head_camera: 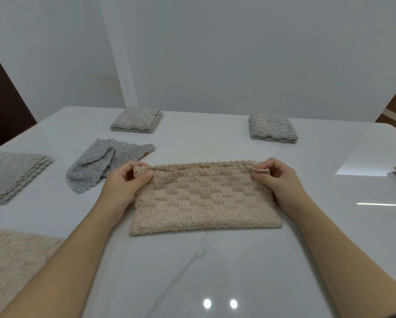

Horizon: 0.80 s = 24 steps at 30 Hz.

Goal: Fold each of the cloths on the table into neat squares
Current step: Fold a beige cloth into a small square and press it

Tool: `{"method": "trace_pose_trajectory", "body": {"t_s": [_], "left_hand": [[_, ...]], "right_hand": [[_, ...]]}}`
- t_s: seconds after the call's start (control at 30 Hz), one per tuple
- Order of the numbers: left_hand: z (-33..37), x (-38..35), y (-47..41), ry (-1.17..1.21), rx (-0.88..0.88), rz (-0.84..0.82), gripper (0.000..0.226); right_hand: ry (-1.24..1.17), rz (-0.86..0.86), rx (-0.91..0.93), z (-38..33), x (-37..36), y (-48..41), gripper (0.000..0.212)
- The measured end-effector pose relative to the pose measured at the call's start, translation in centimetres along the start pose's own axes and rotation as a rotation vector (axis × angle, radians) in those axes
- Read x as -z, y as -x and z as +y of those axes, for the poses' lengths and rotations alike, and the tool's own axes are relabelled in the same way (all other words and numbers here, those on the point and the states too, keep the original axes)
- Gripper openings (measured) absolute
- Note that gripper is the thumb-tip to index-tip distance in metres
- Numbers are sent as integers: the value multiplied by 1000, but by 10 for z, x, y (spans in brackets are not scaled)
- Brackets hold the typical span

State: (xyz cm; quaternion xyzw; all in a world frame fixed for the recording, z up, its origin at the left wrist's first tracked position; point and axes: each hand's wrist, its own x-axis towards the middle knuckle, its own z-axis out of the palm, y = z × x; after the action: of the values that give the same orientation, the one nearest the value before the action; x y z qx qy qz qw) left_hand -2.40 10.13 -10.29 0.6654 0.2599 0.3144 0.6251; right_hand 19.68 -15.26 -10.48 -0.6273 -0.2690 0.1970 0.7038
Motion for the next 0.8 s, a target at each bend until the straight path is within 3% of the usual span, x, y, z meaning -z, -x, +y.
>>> {"method": "trace_pose_trajectory", "body": {"t_s": [0.1,0.27,0.43,0.6,0.7,0.8], "left_hand": [[1,5,-1,-1,0,28,5],[2,4,0,-90,-64,25,10],[-4,13,-2,-447,-118,-121,25],[-5,14,-2,-443,-153,-68,11],[-2,14,-1,-408,-185,-40,21],[-1,14,0,-460,-211,-23,25]], "right_hand": [[-179,2,-52,-4,-1,2,18],[-191,27,-49,-7,-1,3,35],[-188,98,-62,-7,2,2,37],[-143,86,-76,-7,2,2,38],[-131,33,-103,-10,1,4,40],[-171,4,-119,-9,-2,5,56]]}}
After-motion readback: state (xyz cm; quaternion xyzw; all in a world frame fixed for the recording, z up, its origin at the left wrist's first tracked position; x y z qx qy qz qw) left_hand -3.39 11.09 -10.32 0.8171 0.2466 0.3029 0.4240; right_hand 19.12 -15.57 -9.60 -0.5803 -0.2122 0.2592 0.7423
